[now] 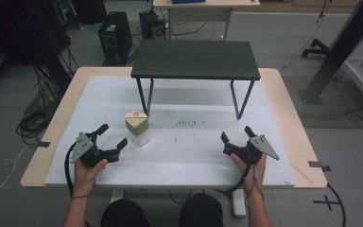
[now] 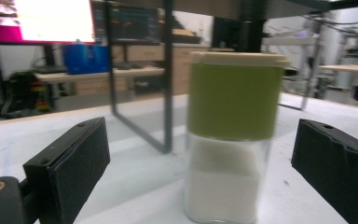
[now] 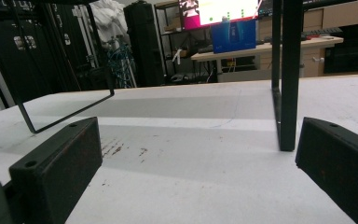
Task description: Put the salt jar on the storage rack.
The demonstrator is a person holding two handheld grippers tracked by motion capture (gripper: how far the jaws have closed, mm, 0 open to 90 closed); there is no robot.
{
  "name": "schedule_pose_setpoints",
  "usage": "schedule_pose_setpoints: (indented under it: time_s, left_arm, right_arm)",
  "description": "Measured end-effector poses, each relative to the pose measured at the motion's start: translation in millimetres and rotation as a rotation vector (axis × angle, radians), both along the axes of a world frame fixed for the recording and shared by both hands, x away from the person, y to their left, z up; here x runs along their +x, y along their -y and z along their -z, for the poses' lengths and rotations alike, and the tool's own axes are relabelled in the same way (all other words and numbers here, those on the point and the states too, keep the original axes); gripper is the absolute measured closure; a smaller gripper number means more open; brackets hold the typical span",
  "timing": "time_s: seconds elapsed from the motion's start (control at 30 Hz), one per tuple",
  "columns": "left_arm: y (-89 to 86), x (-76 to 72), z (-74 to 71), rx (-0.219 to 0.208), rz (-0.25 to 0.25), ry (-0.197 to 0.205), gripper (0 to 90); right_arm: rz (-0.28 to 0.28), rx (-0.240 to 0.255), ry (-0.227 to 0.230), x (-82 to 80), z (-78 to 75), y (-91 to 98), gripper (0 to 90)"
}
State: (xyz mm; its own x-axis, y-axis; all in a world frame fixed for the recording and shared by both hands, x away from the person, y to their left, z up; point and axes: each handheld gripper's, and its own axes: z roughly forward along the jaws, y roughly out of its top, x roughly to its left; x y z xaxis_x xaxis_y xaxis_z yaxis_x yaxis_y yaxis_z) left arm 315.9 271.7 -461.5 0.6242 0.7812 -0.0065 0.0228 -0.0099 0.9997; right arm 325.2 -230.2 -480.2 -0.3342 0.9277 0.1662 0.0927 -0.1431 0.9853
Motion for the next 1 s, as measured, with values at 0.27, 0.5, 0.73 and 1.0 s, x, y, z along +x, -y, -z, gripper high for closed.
schedule_pose_setpoints:
  time_s: [0.27,0.5,0.73,1.0]
  left_arm:
    - [-0.5,0.2,0.0,-0.002,0.013,0.001,0.4]
    - [1.5,2.6,-0.5,0.007,0.034,-0.005,0.5]
    - [13.0,11.0,-0.9,0.023,0.021,0.014,0.7]
    - [29.0,17.6,-5.2,0.072,0.036,0.009,1.1]
  right_arm:
    - [-0.001,-0.002,-0.007,0.5,-0.2,-0.2,0.4]
    - [-0.002,-0.005,-0.012,0.9,-0.4,-0.5,0.4]
    - [-0.002,-0.004,-0.015,1.2,-0.4,-0.4,0.4]
    - [-0.002,-0.001,-0.018,1.3,-0.5,0.0,0.4]
